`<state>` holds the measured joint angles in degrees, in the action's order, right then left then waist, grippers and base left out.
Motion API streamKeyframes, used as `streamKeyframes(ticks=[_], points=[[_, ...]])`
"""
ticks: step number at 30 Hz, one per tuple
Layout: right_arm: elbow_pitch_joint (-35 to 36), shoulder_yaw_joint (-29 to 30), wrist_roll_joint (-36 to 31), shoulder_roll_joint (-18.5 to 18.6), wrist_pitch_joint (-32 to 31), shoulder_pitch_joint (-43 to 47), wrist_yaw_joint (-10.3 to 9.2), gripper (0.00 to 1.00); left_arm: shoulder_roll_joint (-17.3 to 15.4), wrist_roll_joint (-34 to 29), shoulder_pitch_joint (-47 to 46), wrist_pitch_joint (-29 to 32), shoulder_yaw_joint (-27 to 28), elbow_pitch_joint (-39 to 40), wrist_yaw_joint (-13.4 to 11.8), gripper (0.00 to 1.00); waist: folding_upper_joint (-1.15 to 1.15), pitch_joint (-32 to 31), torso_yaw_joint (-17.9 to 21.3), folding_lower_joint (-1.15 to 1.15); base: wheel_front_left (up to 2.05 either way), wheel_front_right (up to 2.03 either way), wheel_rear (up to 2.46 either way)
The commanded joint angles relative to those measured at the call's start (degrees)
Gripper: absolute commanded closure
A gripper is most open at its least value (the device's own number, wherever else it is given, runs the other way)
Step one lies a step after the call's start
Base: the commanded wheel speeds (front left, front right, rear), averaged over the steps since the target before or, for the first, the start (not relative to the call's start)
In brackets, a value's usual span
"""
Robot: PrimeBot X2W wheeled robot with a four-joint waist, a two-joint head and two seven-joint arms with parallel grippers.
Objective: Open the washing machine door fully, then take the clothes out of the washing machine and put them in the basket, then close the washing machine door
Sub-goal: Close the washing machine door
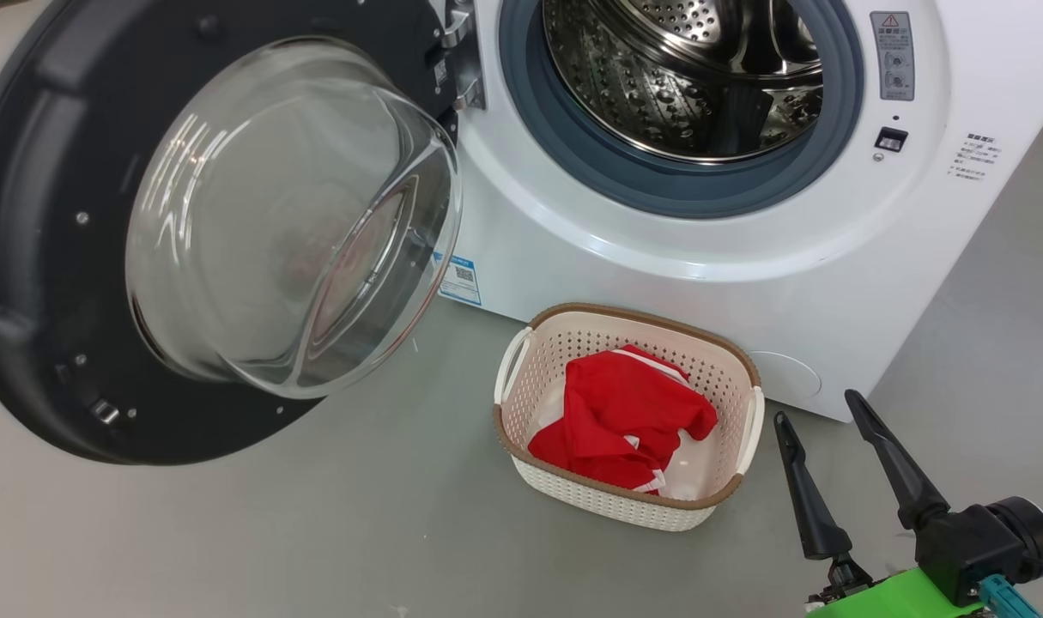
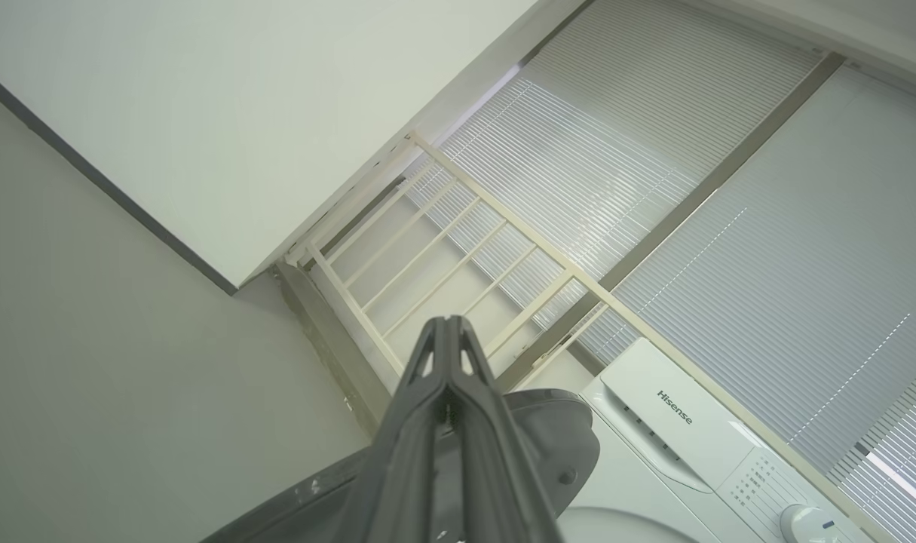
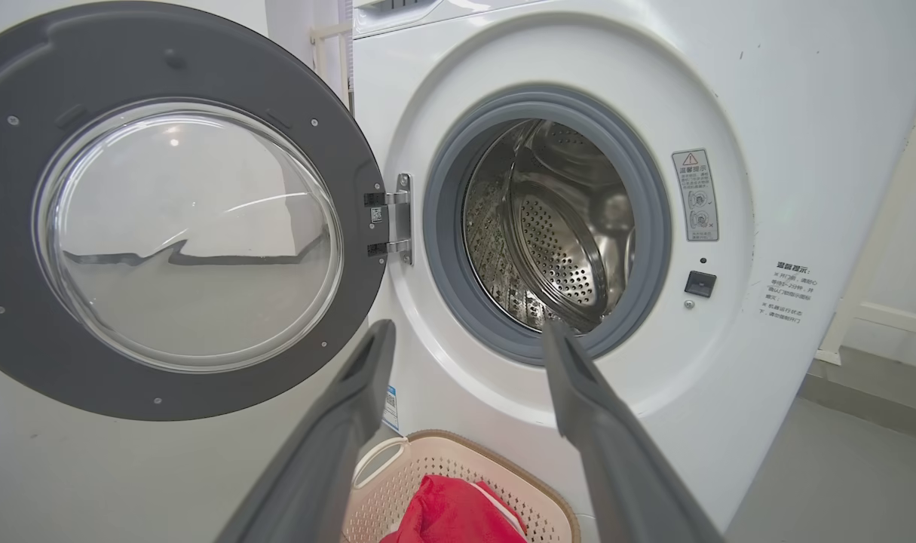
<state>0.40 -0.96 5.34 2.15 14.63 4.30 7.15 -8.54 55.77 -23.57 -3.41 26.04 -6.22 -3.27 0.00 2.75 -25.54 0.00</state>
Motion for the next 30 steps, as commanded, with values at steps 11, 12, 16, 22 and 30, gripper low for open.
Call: streamKeyframes(ticks=[11, 12, 16, 22, 30], points=[[1.17, -1.72, -0.43, 0.73, 0.28, -1.88, 0.34, 0.00, -11.57, 11.96, -17.62, 14.78, 5.48, -18.27, -5.24, 1.00, 0.00, 0.56, 1.03, 0.00, 0.00, 0.00, 0.00], [1.14, -1.78, -0.39, 0.73, 0.26, -1.92, 0.34, 0.00, -11.95, 12.80, -18.56, 16.21, 5.45, -19.73, -5.57, 1.00, 0.00, 0.60, 1.08, 0.00, 0.00, 0.00, 0.00], [1.10, -1.92, -0.45, 0.73, 0.20, -2.03, 0.34, 0.00, -13.24, 14.66, -20.84, 19.40, 5.77, -24.23, -6.88, 1.00, 0.00, 0.66, 1.29, 0.00, 0.00, 0.00, 0.00], [1.18, -2.05, -0.78, 0.73, 0.00, -2.01, 0.34, 0.00, -15.78, 15.54, -23.57, 23.60, 5.08, -32.51, -8.47, 1.00, 0.00, 0.68, 2.02, 0.00, 0.00, 0.00, 0.00], [1.22, -2.53, -0.93, 0.73, -0.07, -1.79, 0.34, 0.00, -18.24, 15.39, -24.88, 29.40, 2.69, -39.60, -7.98, 1.00, 0.00, 0.64, 3.13, 0.00, 0.00, 0.00, 0.00]])
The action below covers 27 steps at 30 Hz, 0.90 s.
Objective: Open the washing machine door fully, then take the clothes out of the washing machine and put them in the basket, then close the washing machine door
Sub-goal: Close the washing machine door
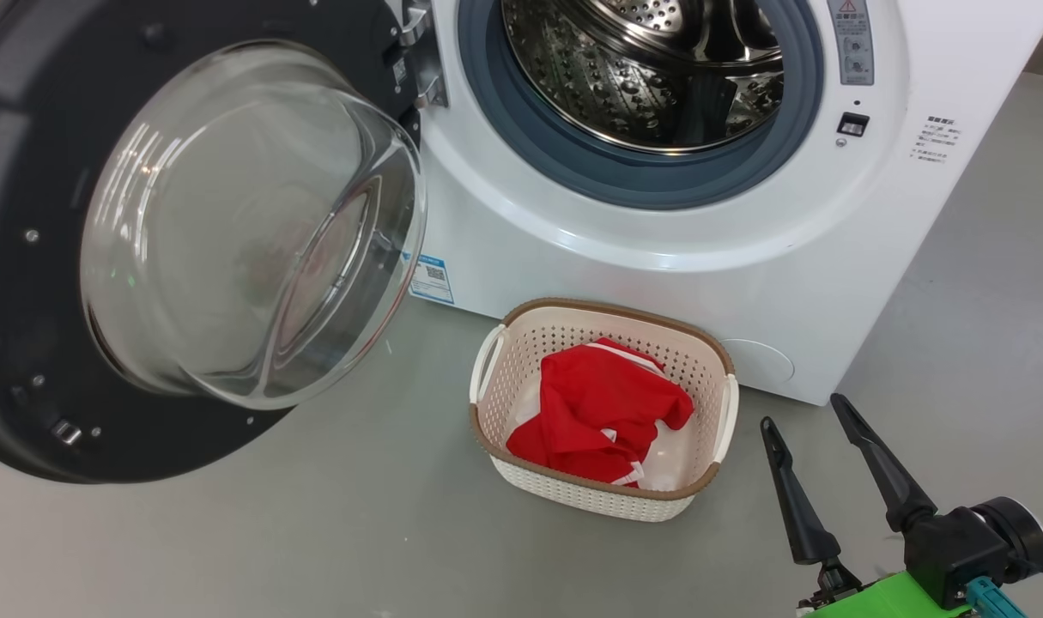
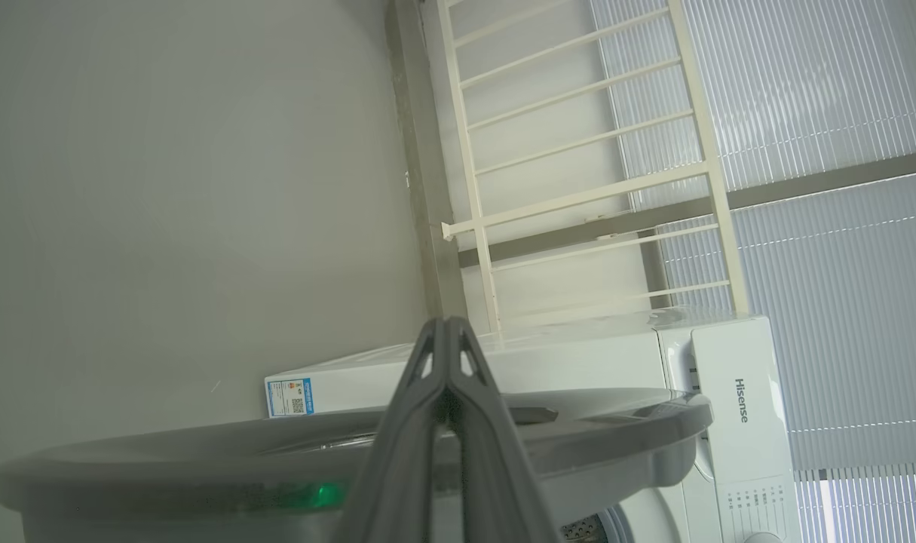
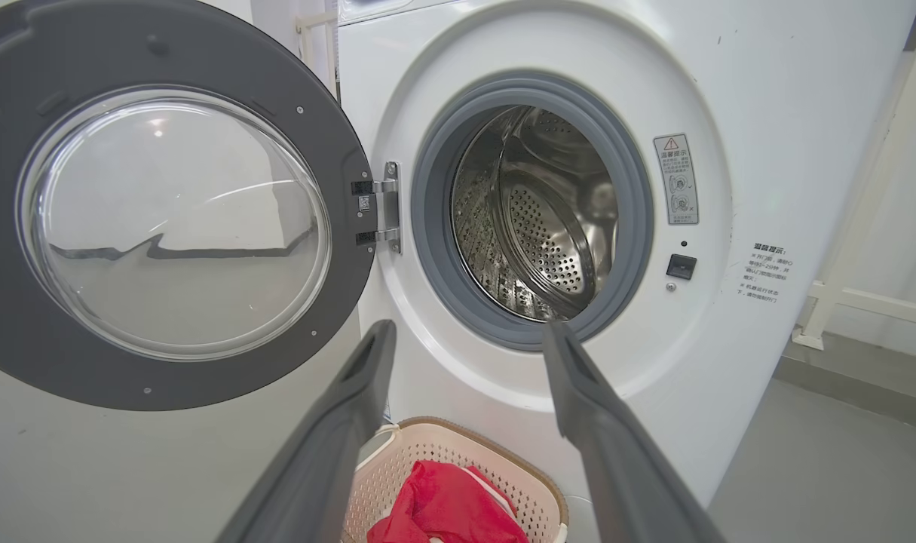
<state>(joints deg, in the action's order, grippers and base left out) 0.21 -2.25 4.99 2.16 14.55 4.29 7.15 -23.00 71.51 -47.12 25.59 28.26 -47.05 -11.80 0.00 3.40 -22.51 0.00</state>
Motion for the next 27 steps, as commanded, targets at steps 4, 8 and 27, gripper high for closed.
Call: streamKeyframes(ticks=[4, 8, 27], points=[[1.45, -1.24, -0.48, 0.72, 0.04, -1.62, 0.34, 0.00, -4.51, -1.48, -0.55, 3.42, -1.95, -0.16, 2.10, 1.00, 0.00, -0.06, 0.59, 0.00, 0.00, 0.00, 0.00], [1.35, -1.36, -0.38, 0.72, 0.08, -1.38, 0.34, 0.00, -4.67, -2.12, 0.19, 4.64, -3.12, -1.16, 2.85, 1.00, 0.00, -0.34, 0.83, 0.00, 0.00, 0.00, 0.00], [1.27, -1.12, 0.06, 0.72, 0.35, -1.95, 0.34, 0.00, -0.38, 1.43, 3.63, 12.27, -3.75, 3.24, 4.98, 1.00, 0.00, 0.30, 0.26, 0.00, 0.00, 0.00, 0.00]])
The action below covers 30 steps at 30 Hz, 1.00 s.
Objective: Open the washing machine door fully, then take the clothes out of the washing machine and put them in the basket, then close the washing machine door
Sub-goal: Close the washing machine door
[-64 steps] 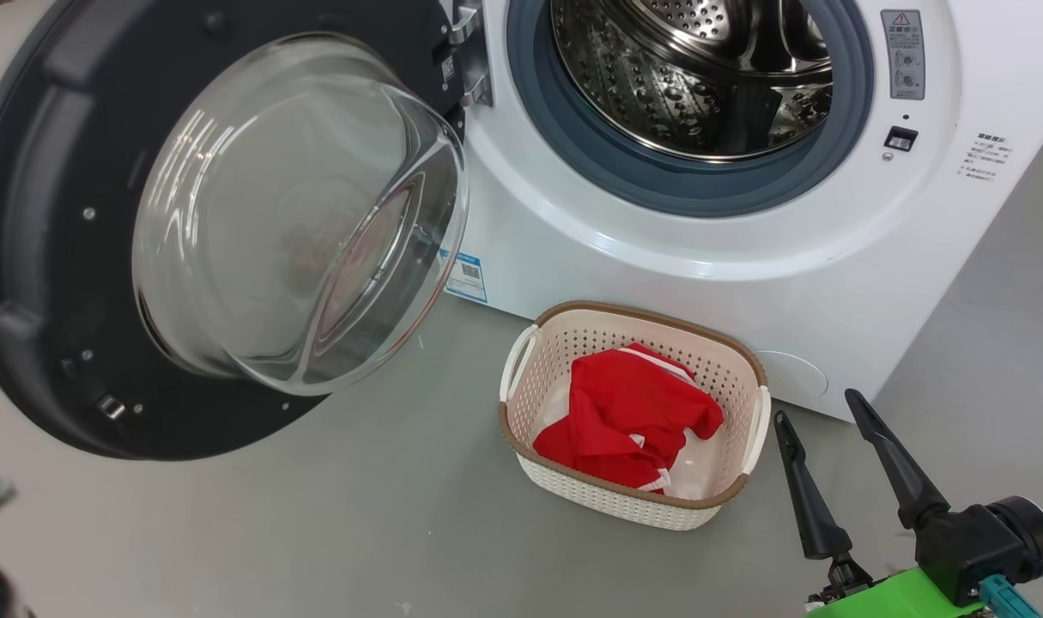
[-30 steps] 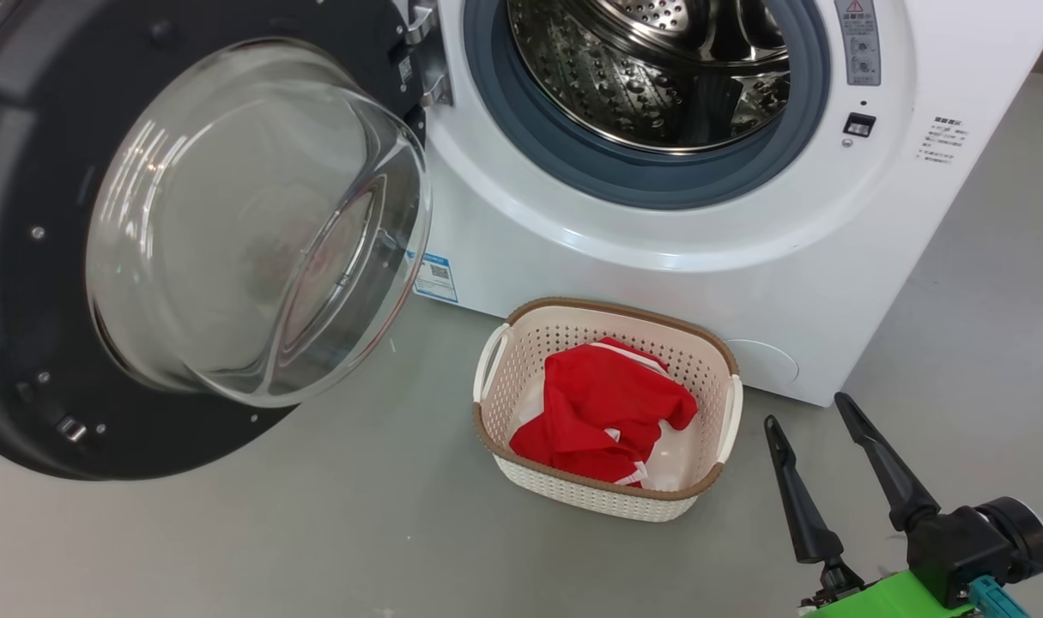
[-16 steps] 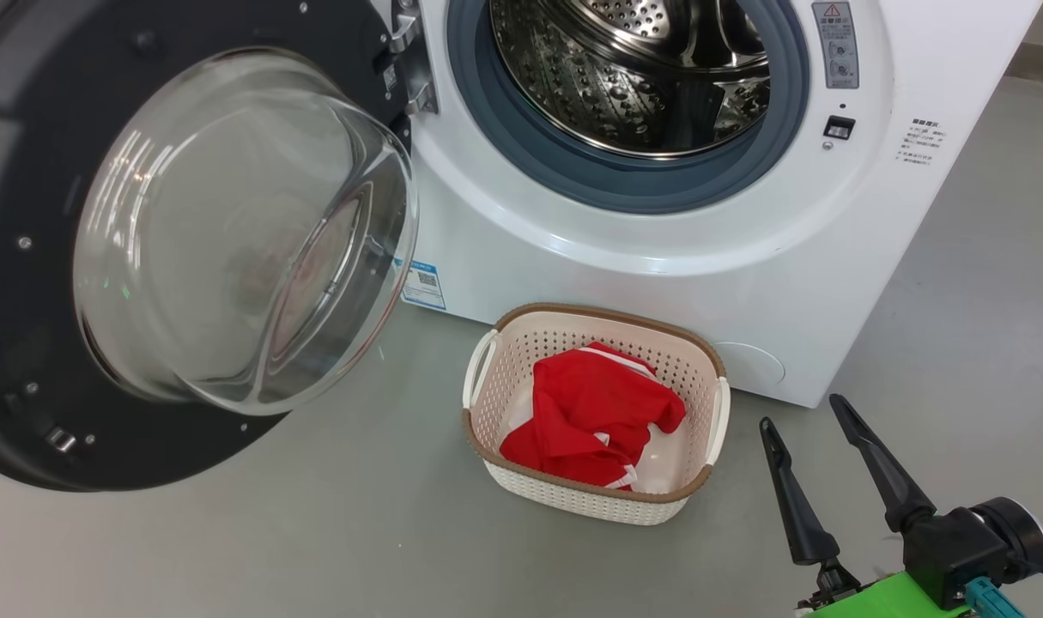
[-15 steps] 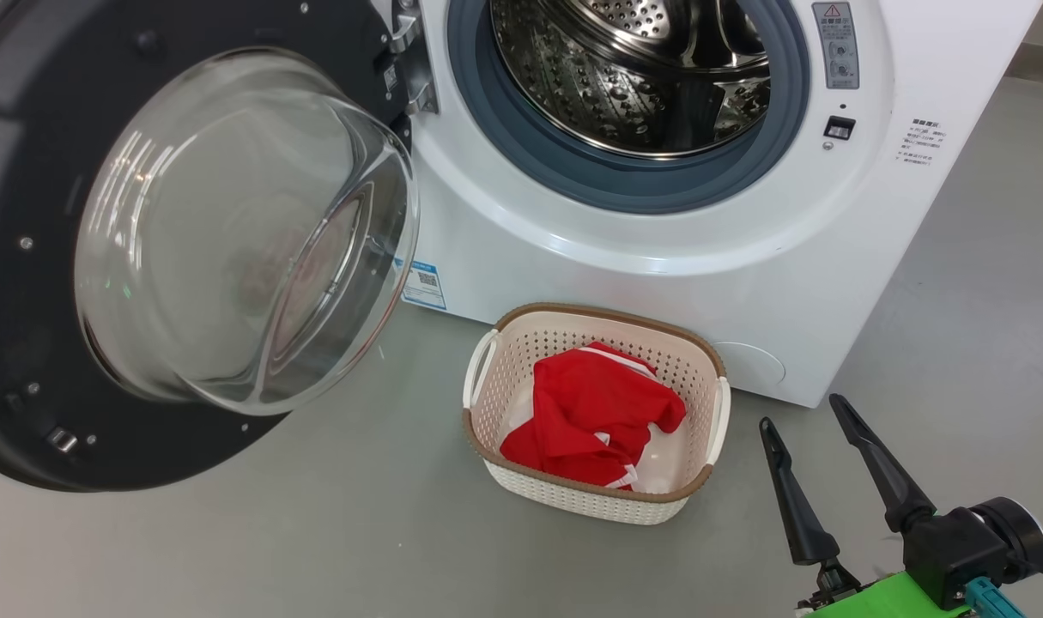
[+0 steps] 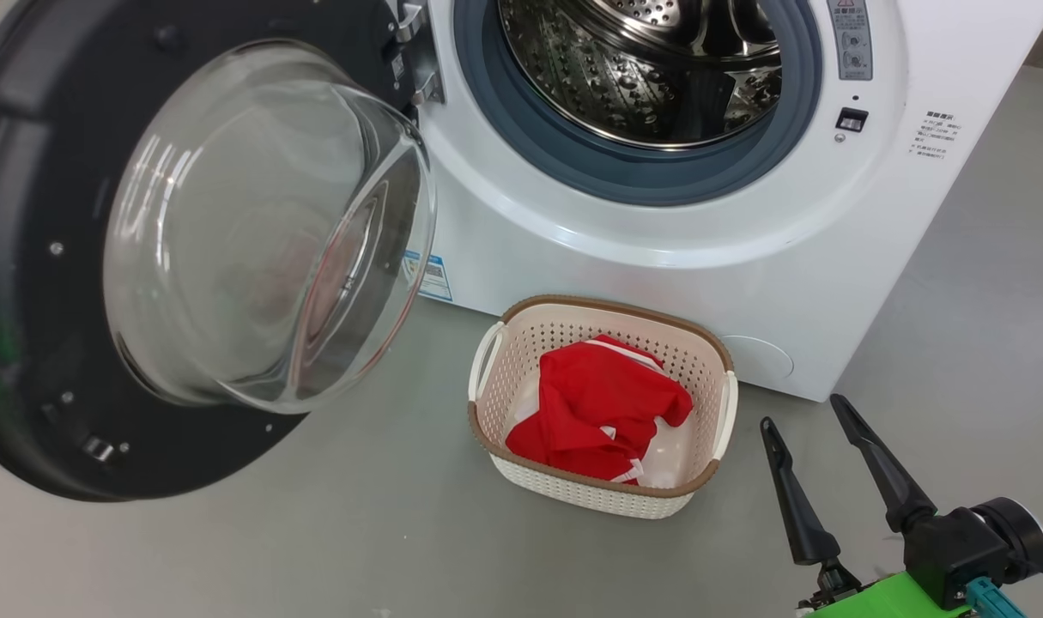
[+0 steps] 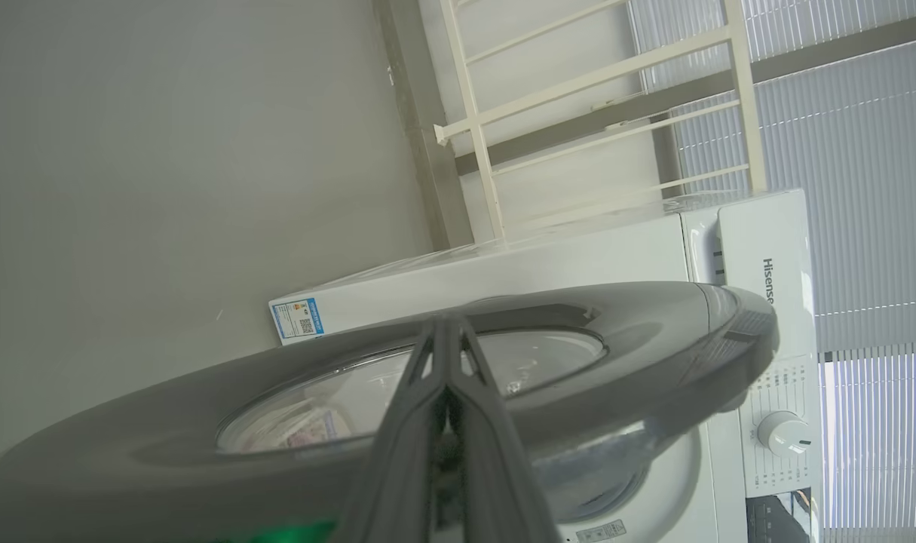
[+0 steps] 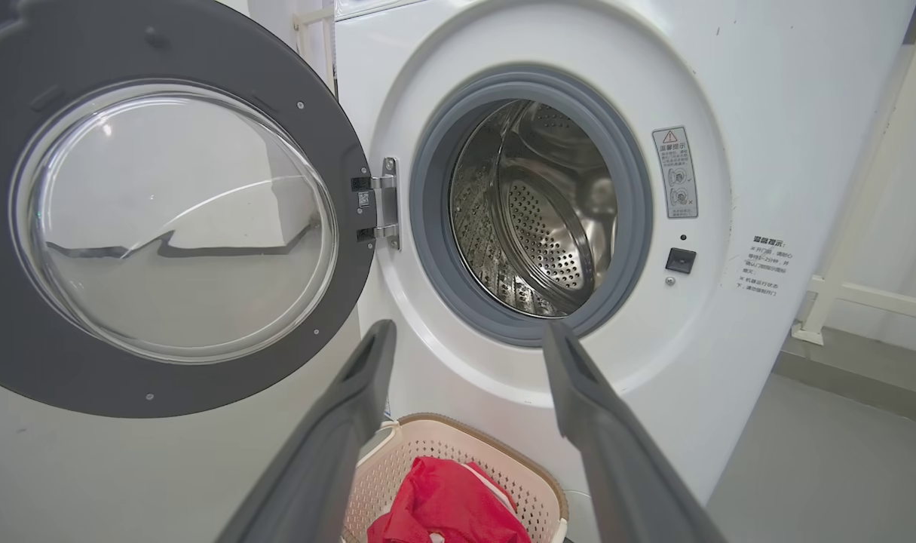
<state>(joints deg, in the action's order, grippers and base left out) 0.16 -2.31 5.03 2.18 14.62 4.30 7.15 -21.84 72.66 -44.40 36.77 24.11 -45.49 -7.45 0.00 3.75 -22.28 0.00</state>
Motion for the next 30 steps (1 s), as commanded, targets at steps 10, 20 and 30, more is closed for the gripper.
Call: streamKeyframes(ticks=[10, 20, 30], points=[[1.00, -0.61, 0.67, 0.70, 0.35, -2.13, 0.34, 0.00, 2.32, 2.65, 4.61, 4.54, 0.52, 10.86, -0.28, 1.00, 0.00, -0.06, -0.30, 0.00, 0.00, 0.00, 0.00], [1.47, -0.53, 1.31, 0.70, 0.37, -2.49, 0.34, 0.00, 7.79, 5.07, 10.29, 8.33, -0.15, 24.89, -3.63, 1.00, 0.00, 0.11, -0.24, 0.00, 0.00, 0.00, 0.00], [1.52, -0.40, 1.47, 0.70, 0.38, -2.66, 0.34, 0.00, 11.88, 6.84, 14.95, 10.89, -1.06, 35.55, -6.03, 1.00, 0.00, 0.67, 0.74, 0.00, 0.00, 0.00, 0.00]])
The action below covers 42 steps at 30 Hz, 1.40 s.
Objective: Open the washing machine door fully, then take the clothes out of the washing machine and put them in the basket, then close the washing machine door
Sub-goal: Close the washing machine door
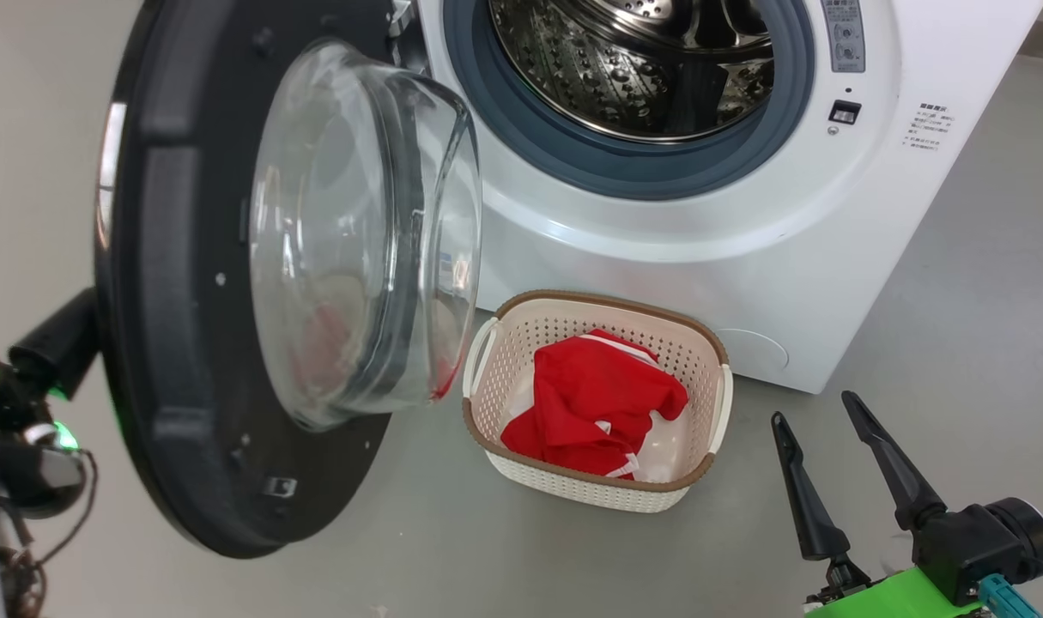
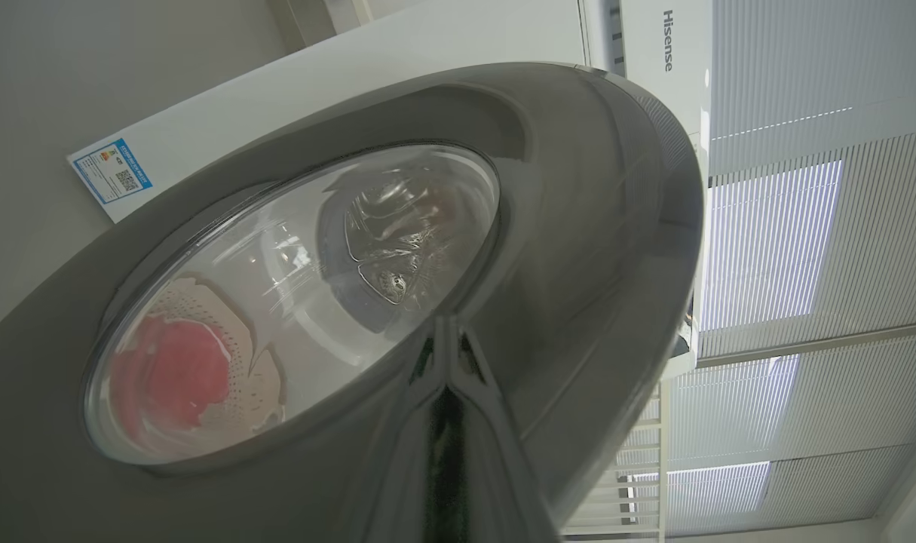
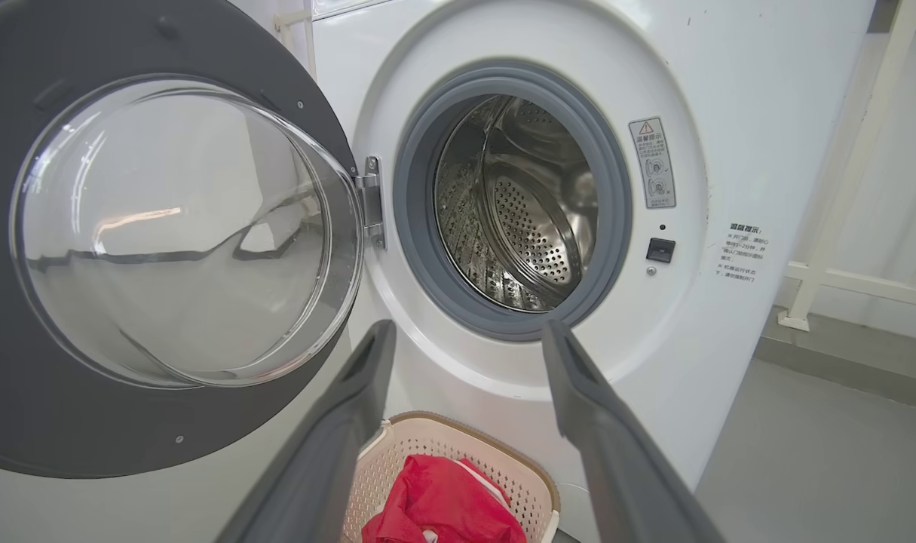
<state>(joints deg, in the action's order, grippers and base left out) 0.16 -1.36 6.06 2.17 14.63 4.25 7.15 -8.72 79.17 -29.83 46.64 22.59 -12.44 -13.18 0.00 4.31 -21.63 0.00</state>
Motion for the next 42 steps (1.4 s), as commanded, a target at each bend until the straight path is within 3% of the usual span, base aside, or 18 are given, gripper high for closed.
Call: streamKeyframes(ticks=[1, 16, 42], points=[[1.52, -1.31, 0.42, 0.71, 0.37, -2.68, 0.34, 0.00, -0.74, 0.58, 0.57, 1.22, 0.29, 3.22, -0.48, 1.00, 0.00, 0.20, 0.15, 0.00, 0.00, 0.00, 0.00], [1.28, -1.53, 0.96, 0.71, 0.37, -3.55, 0.34, 0.00, 4.10, 1.72, 2.21, 1.63, -4.18, 9.44, -0.51, 1.00, 0.00, 0.84, 1.69, 0.00, 0.00, 0.00, 0.00], [0.89, -1.38, 1.49, 0.71, 0.37, -2.36, 0.34, 0.00, 5.80, 6.03, 3.33, -3.84, -11.84, 6.95, 2.69, 1.00, 0.00, -0.11, 8.18, 0.00, 0.00, 0.00, 0.00]])
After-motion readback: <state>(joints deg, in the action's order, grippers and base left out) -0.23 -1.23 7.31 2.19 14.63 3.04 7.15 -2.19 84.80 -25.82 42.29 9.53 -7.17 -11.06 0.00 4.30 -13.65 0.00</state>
